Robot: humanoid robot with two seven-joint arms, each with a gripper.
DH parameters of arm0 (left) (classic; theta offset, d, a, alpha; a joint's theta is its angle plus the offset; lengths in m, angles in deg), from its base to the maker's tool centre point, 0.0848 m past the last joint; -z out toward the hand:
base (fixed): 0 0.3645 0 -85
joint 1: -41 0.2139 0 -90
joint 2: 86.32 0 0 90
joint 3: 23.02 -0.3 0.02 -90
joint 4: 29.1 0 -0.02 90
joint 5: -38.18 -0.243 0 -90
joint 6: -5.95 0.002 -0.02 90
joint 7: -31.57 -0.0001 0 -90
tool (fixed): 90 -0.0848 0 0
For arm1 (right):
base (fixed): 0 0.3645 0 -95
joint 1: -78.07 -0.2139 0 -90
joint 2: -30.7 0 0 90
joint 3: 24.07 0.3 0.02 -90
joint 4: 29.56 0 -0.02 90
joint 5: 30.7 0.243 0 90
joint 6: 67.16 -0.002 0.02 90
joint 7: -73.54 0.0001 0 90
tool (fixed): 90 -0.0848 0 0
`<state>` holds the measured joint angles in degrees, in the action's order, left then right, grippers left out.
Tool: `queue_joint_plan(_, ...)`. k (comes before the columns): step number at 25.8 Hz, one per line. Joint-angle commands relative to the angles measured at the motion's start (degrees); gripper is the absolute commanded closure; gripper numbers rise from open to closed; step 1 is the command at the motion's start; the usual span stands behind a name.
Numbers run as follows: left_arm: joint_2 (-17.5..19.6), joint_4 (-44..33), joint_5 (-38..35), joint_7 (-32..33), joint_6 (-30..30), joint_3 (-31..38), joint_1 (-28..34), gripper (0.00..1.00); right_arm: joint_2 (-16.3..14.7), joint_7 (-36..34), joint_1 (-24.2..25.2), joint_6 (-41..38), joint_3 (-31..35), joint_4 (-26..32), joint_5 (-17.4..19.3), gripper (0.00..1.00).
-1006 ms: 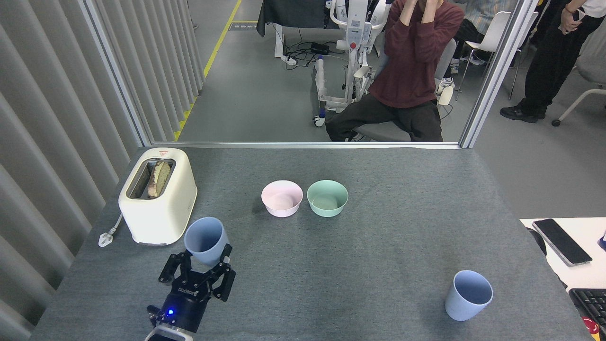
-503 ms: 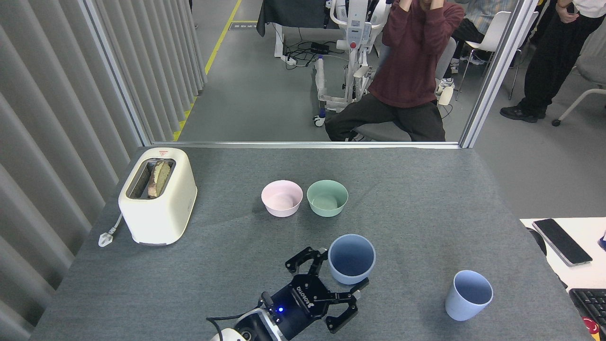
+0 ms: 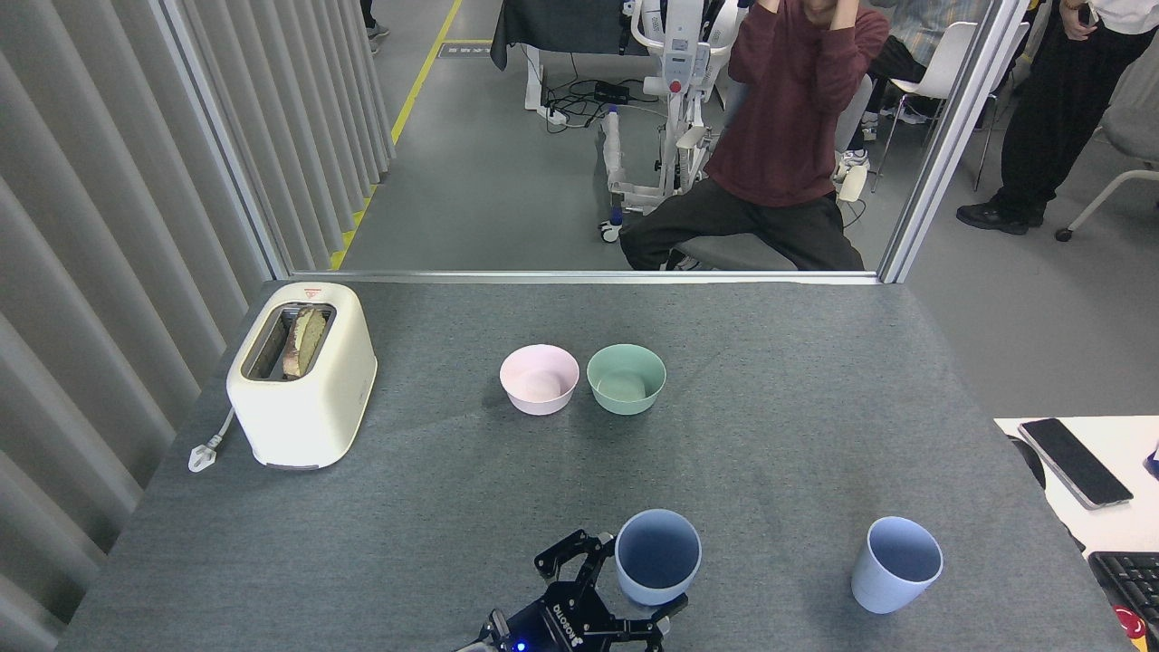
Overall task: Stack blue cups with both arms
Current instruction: 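Lower the blue cup onto the table and open the left gripper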
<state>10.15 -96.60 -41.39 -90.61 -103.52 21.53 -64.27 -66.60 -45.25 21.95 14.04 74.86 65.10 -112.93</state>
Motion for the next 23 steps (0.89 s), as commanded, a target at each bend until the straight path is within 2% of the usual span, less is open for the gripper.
queue_joint_plan(1, 0.3, 0.17, -1.46, -0.96, -0.13, 0.19, 2.61, 0.39, 0.17, 0.14, -0.04, 0.01, 0.04, 0.0, -0.83, 0.0)
queue_joint_plan(5, -3.3, 5.97, -5.15, -2.8, -0.13, 1.42, 2.61, 0.38, 0.0, 0.05, 0.05, -0.08, 0.21, 0.0, -0.83, 0.0)
queue_joint_plan(8, -4.53, 9.66, -5.42, -3.86, -0.22, 1.5, 1.82, 0.38, 0.0, 0.05, 0.05, -0.08, 0.48, 0.0, -0.83, 0.0)
queue_joint_plan(11, -4.8, 11.77, -5.42, -4.65, -0.3, 1.42, 1.03, 0.38, 0.0, 0.05, 0.05, -0.08, 0.56, 0.0, -0.83, 0.0)
queue_joint_plan(15, -4.8, 13.27, -5.33, -5.79, -0.22, 1.42, 0.24, 0.32, 0.0, 0.05, 0.14, 0.01, 0.56, 0.0, -0.83, 0.0)
queue_joint_plan(19, -4.71, 14.68, -5.33, -7.64, -0.3, 1.42, 0.24, 0.21, 0.0, 0.05, 0.14, 0.01, 0.48, 0.0, -0.92, 0.0)
queue_joint_plan(23, -4.89, 16.52, -5.33, -10.27, -0.3, 1.5, 0.24, 0.2, 0.0, 0.05, 0.05, 0.01, 0.39, 0.0, -0.92, 0.0)
